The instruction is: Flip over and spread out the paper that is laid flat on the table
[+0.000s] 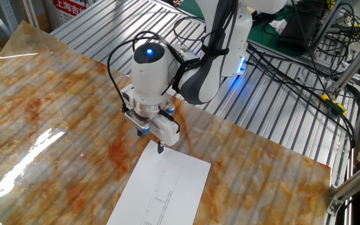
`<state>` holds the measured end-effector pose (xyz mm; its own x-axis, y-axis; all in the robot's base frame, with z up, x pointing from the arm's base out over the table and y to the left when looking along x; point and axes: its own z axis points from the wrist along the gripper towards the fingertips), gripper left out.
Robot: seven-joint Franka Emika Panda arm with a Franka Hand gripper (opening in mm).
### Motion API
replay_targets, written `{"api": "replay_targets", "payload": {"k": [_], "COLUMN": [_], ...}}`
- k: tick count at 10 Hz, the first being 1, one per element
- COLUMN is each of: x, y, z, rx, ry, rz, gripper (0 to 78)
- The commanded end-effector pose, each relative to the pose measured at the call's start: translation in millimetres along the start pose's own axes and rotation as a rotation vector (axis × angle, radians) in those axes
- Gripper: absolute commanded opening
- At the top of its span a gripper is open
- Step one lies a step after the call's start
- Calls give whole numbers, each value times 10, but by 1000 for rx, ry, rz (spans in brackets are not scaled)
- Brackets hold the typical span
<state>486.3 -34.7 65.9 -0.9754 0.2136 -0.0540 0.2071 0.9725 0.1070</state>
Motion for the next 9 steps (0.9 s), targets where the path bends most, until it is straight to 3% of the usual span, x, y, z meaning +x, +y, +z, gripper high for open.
{"api": "replay_targets", "payload": {"k": [1,5,6,9], "x": [6,6,6,6], "y": [6,6,6,6], "z": [-6,-6,-6,-6], "rx": [-9,-3,-3,-3], "ry": [8,4,4,4], "rz": [-1,-10,-10,-10], "gripper": [775,775,12,12]}}
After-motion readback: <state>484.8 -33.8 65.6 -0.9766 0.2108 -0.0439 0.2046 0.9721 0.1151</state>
